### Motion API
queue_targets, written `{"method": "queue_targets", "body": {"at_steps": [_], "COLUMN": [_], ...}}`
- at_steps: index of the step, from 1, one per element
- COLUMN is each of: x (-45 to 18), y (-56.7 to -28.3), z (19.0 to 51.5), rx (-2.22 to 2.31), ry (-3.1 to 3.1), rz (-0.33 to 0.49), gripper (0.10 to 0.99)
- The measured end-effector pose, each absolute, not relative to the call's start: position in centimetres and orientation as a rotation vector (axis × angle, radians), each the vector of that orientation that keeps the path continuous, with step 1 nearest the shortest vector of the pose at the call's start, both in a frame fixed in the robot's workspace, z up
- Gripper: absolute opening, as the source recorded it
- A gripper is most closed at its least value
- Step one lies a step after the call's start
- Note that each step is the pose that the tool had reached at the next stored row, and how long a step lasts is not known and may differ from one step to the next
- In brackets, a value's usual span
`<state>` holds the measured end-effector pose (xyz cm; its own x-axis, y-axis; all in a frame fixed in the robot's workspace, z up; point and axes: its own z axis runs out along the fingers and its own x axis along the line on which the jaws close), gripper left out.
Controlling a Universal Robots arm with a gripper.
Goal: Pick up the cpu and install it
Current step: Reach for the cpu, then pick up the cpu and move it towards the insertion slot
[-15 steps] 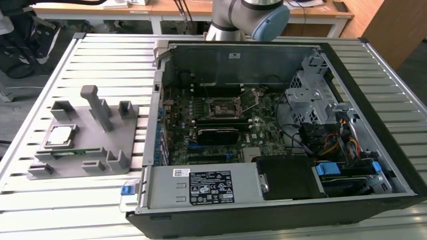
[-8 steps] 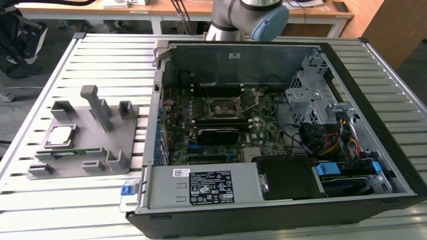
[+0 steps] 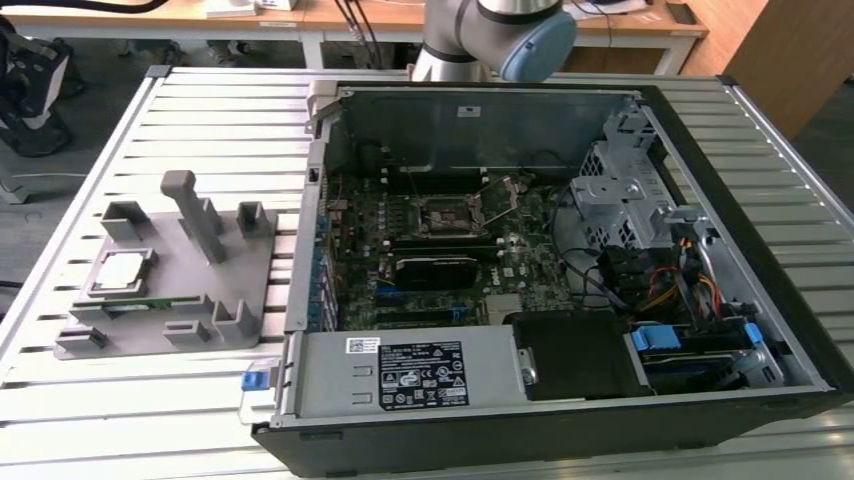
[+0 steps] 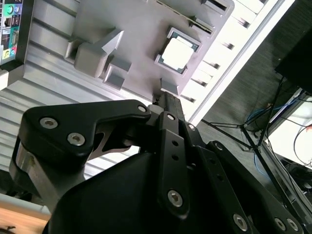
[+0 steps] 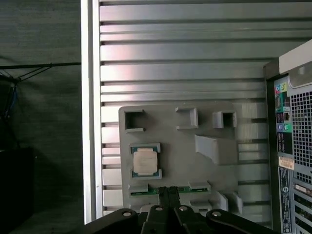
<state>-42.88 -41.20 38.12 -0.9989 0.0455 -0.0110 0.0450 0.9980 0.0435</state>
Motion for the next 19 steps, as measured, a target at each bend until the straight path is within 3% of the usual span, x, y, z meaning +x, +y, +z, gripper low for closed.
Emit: {"method": "queue_targets", "body": {"at_steps": [19], "x": [-44.8], "y": [-41.5], "z": [37.4], "rx": [0.072], "ry": [3.141], "rz": [0.067], "gripper": [0.106]}}
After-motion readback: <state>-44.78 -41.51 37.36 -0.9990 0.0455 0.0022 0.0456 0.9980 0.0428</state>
